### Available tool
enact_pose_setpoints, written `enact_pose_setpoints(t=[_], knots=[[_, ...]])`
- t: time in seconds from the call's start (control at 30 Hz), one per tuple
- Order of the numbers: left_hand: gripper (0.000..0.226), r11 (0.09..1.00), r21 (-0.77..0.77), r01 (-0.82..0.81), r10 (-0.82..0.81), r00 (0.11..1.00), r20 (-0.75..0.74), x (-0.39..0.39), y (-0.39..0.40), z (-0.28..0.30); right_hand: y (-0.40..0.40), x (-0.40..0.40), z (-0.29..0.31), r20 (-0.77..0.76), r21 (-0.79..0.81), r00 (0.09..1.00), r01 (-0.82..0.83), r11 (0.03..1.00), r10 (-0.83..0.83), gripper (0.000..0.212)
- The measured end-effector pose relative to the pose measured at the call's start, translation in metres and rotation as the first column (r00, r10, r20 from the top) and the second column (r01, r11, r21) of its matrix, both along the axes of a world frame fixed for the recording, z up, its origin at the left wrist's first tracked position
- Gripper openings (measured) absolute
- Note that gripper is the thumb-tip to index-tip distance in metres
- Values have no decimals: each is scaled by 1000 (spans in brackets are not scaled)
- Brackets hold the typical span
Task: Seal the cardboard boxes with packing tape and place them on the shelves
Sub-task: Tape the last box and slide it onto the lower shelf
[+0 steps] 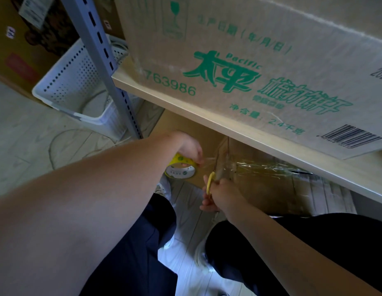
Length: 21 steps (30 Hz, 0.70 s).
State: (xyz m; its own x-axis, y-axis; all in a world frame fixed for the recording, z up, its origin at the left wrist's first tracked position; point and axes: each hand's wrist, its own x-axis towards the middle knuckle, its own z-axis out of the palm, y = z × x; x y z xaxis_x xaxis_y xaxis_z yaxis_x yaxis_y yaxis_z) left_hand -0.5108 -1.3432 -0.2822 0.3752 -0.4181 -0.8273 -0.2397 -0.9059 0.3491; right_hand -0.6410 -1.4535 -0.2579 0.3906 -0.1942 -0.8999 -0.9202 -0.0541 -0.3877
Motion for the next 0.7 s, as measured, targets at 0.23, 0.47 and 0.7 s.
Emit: enact_pose_setpoints(t=[0.23,0.47,0.7], knots=[[43,827,519,216,-248,969,-8,-1,48,7,1,-20,-13,61,-223,861,-481,848,504,40],[47,928,371,13,-40,997,64,9,73,5,-26,16,38,-42,-906,417,-399,141,908,16],[33,965,260,-43,32,998,46,4,59,-4,-36,36,6,-251,-919,447,-388,-67,859,43]])
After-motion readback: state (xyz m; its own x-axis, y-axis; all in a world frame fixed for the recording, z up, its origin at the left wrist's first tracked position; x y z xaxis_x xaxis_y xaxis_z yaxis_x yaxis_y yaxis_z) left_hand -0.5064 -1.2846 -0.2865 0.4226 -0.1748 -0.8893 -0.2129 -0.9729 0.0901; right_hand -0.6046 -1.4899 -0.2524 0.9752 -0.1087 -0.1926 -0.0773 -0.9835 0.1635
